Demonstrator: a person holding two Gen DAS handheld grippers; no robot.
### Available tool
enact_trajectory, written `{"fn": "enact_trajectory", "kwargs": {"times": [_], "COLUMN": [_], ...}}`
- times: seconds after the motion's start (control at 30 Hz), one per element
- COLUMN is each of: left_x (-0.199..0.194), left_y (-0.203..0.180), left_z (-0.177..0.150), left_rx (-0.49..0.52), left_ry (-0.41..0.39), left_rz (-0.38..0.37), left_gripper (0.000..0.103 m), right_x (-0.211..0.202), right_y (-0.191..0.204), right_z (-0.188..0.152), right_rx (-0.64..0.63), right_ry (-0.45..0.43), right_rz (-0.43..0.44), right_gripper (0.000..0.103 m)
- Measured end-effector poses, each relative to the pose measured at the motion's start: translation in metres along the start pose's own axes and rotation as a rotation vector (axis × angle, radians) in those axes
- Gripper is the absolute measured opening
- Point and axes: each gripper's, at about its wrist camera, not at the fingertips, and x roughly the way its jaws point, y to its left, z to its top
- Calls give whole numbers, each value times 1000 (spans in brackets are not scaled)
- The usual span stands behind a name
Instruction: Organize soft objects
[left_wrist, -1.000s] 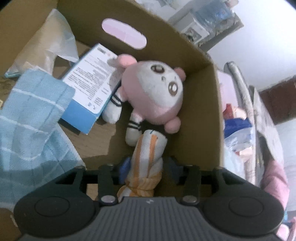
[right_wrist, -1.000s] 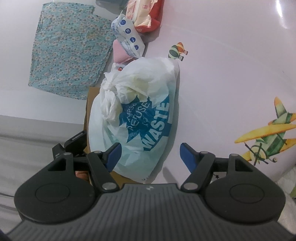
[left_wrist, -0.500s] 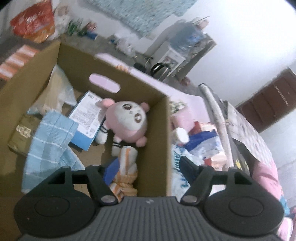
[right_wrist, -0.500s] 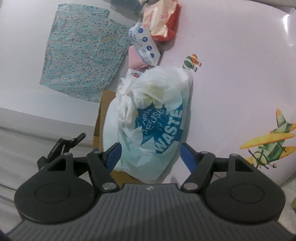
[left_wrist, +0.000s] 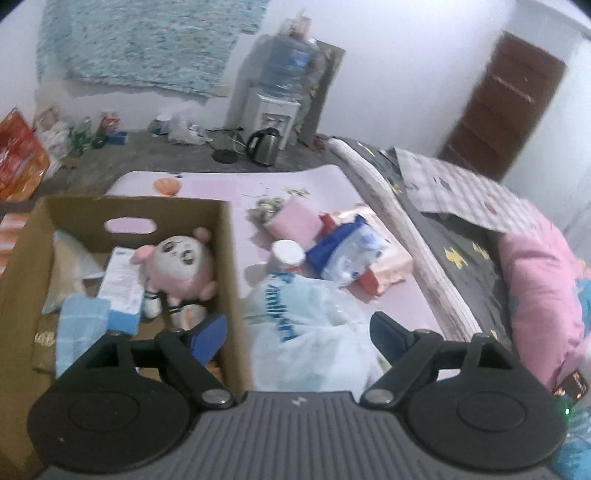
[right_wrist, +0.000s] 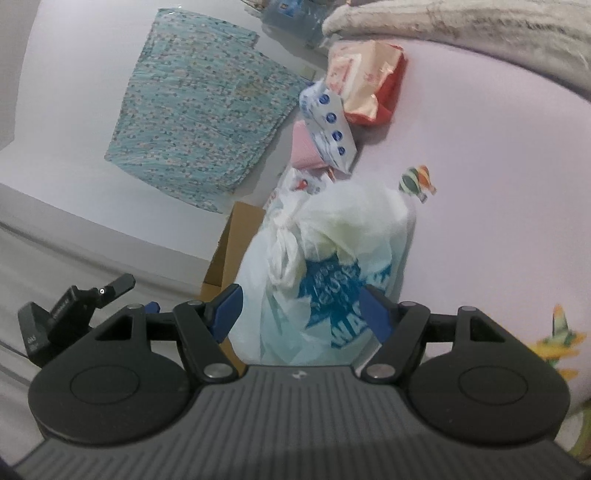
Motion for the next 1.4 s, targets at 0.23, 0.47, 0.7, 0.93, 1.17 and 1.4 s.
{"fn": "enact_trajectory", "kwargs": {"times": [0.23,0.47,0.7,0.93,1.17,1.4], "left_x": [45,108,190,255,303,317], "left_y": [-52,-106,-143,-149,-144,-140], "left_z": [24,32,34,43,52,60], "left_rx": [163,478,657,656,631,597], "left_ry": [57,57,81,139,184,197], "left_rz": [43,120,164,178,224,220], "left_gripper": [87,87,87,87,87,91], "right_x": [13,30,94,163,206,210], "right_y": [12,21,26,8,-16,-20], "right_z": [37,114,204,251,260,265], "right_rx": [-82,-110,-129,-110,-43,4], "right_ry": [-27,-62,-1,90,198,269], "right_rz": [14,24,-30,-110,-71,47], "right_gripper": [70,70,70,70,70,70]}}
